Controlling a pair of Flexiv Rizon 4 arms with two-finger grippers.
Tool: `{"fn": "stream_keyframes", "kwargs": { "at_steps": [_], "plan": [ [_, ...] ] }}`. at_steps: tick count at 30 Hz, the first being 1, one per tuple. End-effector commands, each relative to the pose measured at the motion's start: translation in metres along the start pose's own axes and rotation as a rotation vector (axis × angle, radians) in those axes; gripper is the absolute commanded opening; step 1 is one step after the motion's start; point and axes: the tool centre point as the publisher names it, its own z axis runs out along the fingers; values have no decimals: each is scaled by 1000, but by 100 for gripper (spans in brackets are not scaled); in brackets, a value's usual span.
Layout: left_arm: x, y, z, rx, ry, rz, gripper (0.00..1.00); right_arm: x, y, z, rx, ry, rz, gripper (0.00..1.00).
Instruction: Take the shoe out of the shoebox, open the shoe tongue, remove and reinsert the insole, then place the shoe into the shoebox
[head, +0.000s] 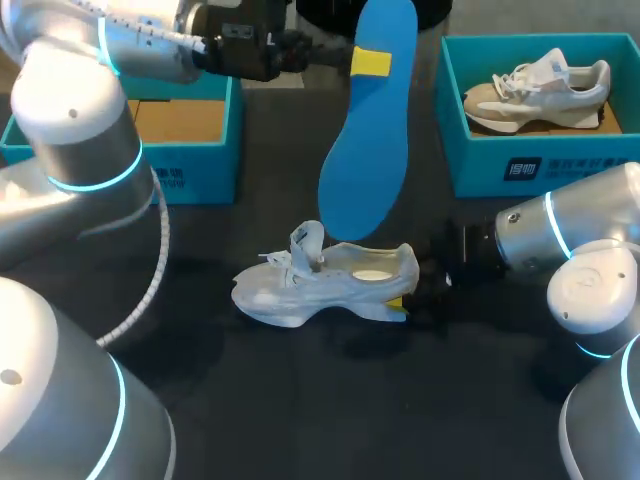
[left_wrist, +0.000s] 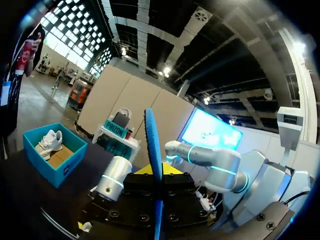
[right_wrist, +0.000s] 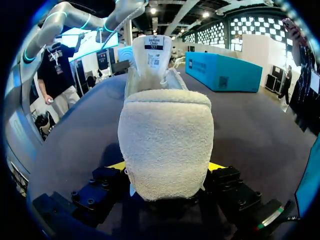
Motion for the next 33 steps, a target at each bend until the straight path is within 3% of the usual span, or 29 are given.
{"fn": "stream_keyframes", "kwargs": {
  "at_steps": [1, 18, 33],
  "plan": [
    [20, 6, -7, 115, -14, -30, 0, -2, -3, 1, 2, 0, 0, 0],
    [81, -22, 3, 224, -1, -90, 0, -2, -3, 1, 2, 0, 0, 0],
    [104, -35, 6, 168, -7, -154, 0, -2, -3, 1, 2, 0, 0, 0]
  ]
}}
